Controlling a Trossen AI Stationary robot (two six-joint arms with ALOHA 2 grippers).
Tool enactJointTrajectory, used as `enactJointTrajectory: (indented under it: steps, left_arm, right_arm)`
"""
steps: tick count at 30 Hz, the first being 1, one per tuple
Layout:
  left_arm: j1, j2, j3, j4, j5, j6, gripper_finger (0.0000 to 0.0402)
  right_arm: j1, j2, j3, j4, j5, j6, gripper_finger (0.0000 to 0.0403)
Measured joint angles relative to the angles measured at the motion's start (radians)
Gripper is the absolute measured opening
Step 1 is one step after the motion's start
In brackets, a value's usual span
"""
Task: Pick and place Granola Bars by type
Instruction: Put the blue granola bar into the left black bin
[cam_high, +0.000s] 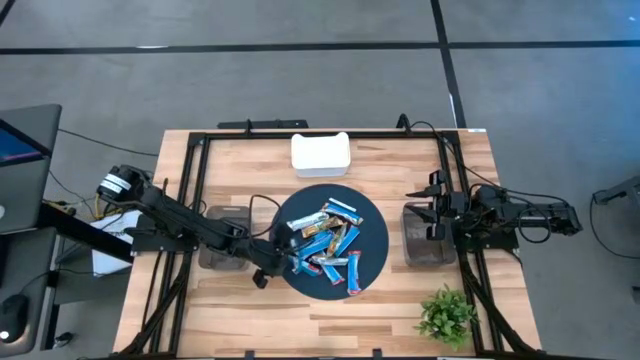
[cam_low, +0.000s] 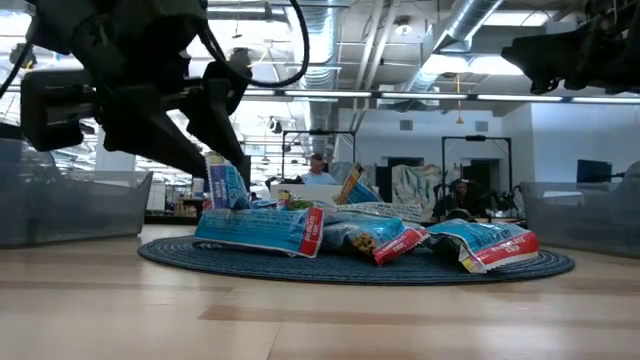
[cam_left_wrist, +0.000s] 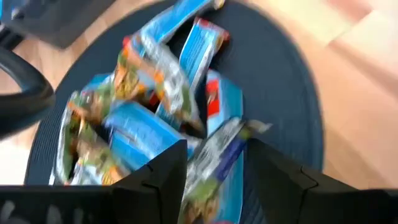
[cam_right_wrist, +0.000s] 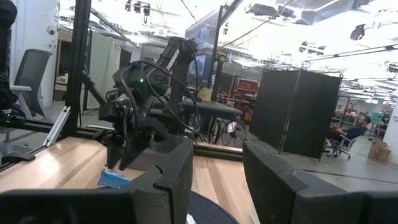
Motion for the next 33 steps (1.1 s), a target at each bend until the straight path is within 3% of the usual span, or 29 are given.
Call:
enactJointTrajectory:
  steps: [14, 26, 33]
  left_arm:
    - [0.041, 0.0, 0.0, 0.018, 0.114, 0.013, 0.0162]
    - [0.044, 0.0, -0.001, 0.022, 0.131, 0.025, 0.0117]
    - [0.073, 0.103, 0.0, 0.111, 0.181, 0.03, 0.0115]
  right_arm:
    - [0.0, 0.0, 0.0, 0.002, 0.0, 0.0, 0.0134]
    - [0.0, 0.0, 0.0, 0.002, 0.0, 0.0, 0.0134]
    - [0.0, 0.0, 0.0, 0.002, 0.0, 0.0, 0.0134]
